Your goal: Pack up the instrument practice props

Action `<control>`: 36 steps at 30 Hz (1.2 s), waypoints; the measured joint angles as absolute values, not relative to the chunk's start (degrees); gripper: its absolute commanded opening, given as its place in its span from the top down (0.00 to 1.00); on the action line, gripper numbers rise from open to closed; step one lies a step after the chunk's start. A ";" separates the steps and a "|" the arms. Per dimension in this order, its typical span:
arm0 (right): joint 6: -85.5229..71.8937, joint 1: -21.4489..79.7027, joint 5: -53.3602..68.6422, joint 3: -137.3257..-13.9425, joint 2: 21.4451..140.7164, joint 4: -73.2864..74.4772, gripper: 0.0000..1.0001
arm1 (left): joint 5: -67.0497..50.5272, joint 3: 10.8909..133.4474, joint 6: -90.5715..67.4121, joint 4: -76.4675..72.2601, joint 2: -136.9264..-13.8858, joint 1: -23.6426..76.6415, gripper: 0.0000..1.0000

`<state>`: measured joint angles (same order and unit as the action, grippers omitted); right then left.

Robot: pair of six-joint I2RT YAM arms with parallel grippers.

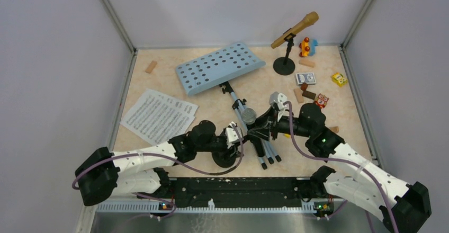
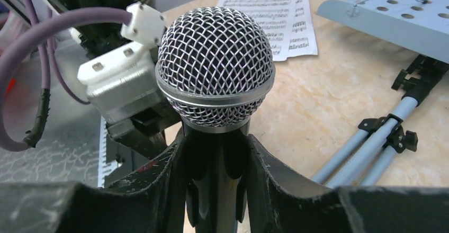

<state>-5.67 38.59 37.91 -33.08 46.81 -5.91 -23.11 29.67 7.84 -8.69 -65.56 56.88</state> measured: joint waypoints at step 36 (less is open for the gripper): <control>-10.00 39.00 23.79 -30.15 37.28 -1.13 0.52 | -12.47 25.63 6.44 -34.68 -81.17 62.17 1.00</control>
